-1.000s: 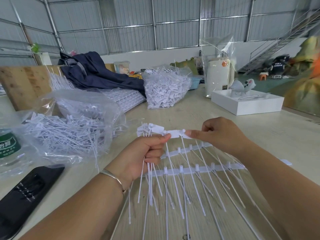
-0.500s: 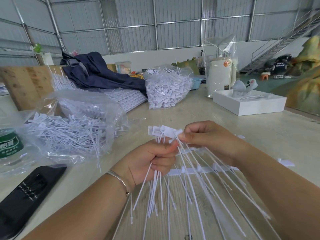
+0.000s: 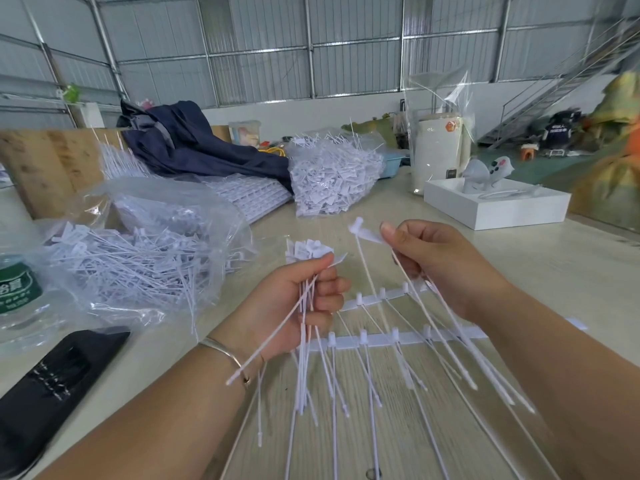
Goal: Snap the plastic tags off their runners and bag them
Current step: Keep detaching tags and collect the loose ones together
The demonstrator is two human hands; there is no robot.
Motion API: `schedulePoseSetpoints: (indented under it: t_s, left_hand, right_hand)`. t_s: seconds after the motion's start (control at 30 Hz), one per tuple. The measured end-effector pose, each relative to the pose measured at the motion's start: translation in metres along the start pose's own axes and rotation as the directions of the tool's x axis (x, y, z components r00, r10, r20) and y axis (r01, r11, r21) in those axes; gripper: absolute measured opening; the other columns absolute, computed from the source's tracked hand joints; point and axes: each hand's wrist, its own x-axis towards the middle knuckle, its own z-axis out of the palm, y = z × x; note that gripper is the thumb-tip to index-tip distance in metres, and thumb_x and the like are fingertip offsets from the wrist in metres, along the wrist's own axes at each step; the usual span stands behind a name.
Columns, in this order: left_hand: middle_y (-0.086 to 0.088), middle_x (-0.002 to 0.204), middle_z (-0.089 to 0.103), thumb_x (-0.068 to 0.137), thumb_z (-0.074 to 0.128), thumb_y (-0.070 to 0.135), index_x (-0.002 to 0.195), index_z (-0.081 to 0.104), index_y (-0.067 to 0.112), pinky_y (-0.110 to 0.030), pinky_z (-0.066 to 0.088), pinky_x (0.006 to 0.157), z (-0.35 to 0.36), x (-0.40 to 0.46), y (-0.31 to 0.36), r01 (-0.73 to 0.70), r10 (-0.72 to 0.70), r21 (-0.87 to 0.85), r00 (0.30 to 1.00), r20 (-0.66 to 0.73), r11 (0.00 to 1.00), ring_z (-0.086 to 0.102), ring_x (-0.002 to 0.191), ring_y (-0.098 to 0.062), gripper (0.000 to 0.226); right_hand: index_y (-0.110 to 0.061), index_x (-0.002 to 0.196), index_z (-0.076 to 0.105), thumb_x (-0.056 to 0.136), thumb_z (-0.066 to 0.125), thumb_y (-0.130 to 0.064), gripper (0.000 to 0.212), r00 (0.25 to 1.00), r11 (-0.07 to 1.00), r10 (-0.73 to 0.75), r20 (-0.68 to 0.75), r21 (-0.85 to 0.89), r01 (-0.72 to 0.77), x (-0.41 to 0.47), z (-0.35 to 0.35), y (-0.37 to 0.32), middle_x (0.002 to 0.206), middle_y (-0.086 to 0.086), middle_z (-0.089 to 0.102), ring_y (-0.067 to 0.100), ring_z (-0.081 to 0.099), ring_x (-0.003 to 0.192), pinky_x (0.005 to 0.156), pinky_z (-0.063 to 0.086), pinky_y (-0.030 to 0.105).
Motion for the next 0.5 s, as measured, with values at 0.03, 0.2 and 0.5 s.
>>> schedulePoseSetpoints:
  t_s: [0.03,0.2,0.5]
  left_hand:
    - [-0.002,0.063,0.055,0.083,0.057,0.029,0.057,0.052,0.015,-0.014,0.025,0.033,-0.0001,0.0006,-0.0010,-0.004,0.004,-0.013,0.999,-0.034,1.000,0.042,0.041,-0.007,0.030]
    - [-0.009,0.072,0.063,0.084,0.059,0.034,0.060,0.051,0.014,-0.032,0.058,0.059,-0.0019,0.0025,-0.0046,-0.030,0.024,-0.041,0.990,-0.139,0.999,0.065,0.060,-0.021,0.032]
    - [0.006,0.057,0.028,0.088,0.057,0.036,0.074,0.047,0.016,-0.013,0.019,0.032,-0.0021,0.0034,-0.0013,-0.105,0.104,-0.004,0.987,-0.125,0.994,0.025,0.035,-0.002,0.026]
  right_hand:
    - [-0.009,0.065,0.045,0.079,0.063,-0.047,0.045,1.000,1.000,0.008,0.001,-0.003,-0.008,0.0010,-0.0011,0.0013,0.054,-0.001,0.042,0.008,0.034,0.047,0.047,0.033,0.013]
    - [-0.009,0.069,0.051,0.092,0.060,-0.029,0.032,0.997,0.999,0.036,0.074,0.015,-0.037,0.0031,-0.0027,0.0064,0.059,0.004,0.048,0.013,0.036,0.052,0.052,0.032,0.022]
    - [-0.003,0.076,0.063,0.084,0.071,-0.028,0.027,0.995,0.995,-0.001,0.101,-0.098,0.011,0.0022,0.0003,0.0106,0.060,0.003,0.047,0.019,0.036,0.060,0.054,0.033,0.019]
